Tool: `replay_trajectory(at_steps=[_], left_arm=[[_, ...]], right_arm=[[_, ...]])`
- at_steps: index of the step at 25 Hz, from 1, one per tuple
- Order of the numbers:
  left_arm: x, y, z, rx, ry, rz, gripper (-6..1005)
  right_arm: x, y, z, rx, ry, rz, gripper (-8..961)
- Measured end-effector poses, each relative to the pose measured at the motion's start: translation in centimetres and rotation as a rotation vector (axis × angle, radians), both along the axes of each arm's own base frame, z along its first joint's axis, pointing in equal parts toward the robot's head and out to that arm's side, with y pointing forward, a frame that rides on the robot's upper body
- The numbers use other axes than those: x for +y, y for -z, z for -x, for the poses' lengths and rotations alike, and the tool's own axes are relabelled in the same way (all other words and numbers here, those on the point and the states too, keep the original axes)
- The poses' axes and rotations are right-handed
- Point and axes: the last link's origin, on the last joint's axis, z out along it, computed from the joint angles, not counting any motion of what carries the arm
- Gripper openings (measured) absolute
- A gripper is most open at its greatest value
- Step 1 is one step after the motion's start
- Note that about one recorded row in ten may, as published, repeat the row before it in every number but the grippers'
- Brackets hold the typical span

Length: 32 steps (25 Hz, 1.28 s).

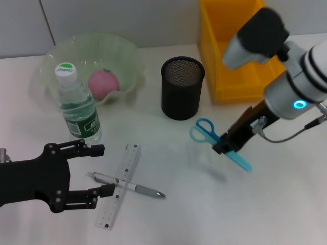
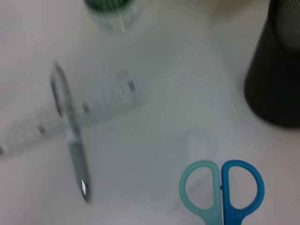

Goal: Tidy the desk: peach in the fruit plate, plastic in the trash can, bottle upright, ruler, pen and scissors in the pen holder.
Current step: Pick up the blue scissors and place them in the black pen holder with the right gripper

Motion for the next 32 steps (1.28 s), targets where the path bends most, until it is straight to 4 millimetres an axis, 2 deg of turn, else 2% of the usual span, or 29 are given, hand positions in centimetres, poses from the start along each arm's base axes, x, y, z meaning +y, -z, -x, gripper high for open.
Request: replay_trajectory(at_steps=[4, 10, 14, 32], left_arm=[[0.1, 0.1, -0.1, -0.013, 0.000, 0.006, 812], [0.1, 0.0, -0.2, -0.017, -0.002, 0.007, 812], [0.1, 0.0, -0.3, -0.028, -0.005, 0.006, 812], [0.2, 0.6, -0.4, -0.050, -0.010, 0.012, 812]], right_arm=[[0.4, -1.5, 0.5, 0.150, -0.049, -0.026, 227], [0.8, -3.1, 0.5, 0.262, -0.106, -0.062, 227], [0.8, -4.5, 0.3, 0.403, -0.179, -0.100, 227], [1.5, -5.4, -2.9, 0.757, -0.376, -0.287, 228]])
